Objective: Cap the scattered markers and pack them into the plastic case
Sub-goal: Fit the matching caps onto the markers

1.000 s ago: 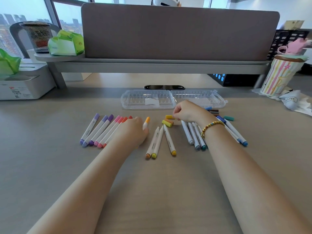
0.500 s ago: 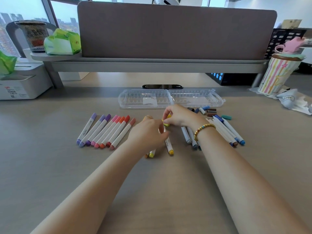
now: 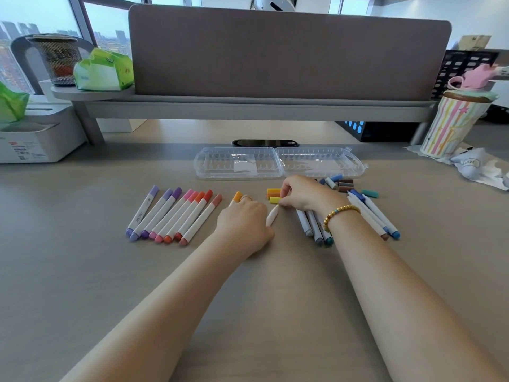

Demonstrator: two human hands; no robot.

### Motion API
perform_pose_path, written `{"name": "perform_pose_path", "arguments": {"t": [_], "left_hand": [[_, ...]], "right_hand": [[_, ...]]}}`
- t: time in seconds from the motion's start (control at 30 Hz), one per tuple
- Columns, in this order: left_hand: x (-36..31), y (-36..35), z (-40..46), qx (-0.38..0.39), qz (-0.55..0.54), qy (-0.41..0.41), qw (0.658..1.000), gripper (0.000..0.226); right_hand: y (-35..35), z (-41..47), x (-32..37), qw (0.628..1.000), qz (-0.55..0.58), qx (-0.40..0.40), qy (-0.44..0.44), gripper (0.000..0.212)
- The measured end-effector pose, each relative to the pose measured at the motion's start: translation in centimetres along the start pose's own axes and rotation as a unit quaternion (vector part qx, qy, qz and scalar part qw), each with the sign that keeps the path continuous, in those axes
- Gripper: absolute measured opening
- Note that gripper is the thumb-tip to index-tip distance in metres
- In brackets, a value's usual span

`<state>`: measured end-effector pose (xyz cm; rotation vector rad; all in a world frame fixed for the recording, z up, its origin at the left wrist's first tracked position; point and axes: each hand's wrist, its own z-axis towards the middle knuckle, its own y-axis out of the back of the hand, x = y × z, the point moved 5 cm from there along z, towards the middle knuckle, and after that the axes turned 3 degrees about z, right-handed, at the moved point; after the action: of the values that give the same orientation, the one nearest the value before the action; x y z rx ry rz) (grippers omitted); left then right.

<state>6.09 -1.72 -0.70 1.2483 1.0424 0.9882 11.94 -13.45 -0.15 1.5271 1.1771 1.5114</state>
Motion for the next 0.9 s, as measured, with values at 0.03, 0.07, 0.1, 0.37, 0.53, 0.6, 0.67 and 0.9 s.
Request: {"name": "perform_pose_path", "arguments": {"t": [0.03,0.07,0.1,0.37,0.53,0.6,0.67,0.9], "left_hand": [[0.2,-0.1,0.1,0.008,-0.013,0.001,1.000,0.026],[0.4,-0.1,0.2,0.019,-0.038,0.005,0.999,0.027],[0.8,0.0,0.3,0.030,-0.072,0.012,0.997,0.027],[4.8,0.4,0.8,0.081,-0.389,0.101,0.912,0.026],[5.8,-0.2,1.1,0.089,-0.464,0.130,0.872,0.025],[5.8,-0.3,1.2,0.084,-0.482,0.125,0.863,0.024],[5.3,-0.3,1.0,0.087,-0.518,0.114,0.843,0.024],[5.0,-0.4,0.9,0.094,-0.541,0.096,0.830,0.022]], "right_hand": [[0.0,0.0,-0.1,1.000,0.000,0.000,-0.001,0.018],[0.0,0.0,-0.1,1.000,0.000,0.002,-0.001,0.018],[0.1,0.0,-0.3,1.000,0.005,0.004,-0.002,0.019],[0.6,-0.4,-0.6,0.998,0.041,0.037,0.013,0.022],[0.7,-0.4,-0.3,0.998,0.055,0.013,0.026,0.023],[1.0,-0.2,-0.3,0.995,0.098,-0.017,0.030,0.024],[1.4,-0.1,-0.3,0.983,0.176,-0.045,0.035,0.030],[1.4,-0.3,-0.4,0.981,0.194,-0.003,0.021,0.030]]}}
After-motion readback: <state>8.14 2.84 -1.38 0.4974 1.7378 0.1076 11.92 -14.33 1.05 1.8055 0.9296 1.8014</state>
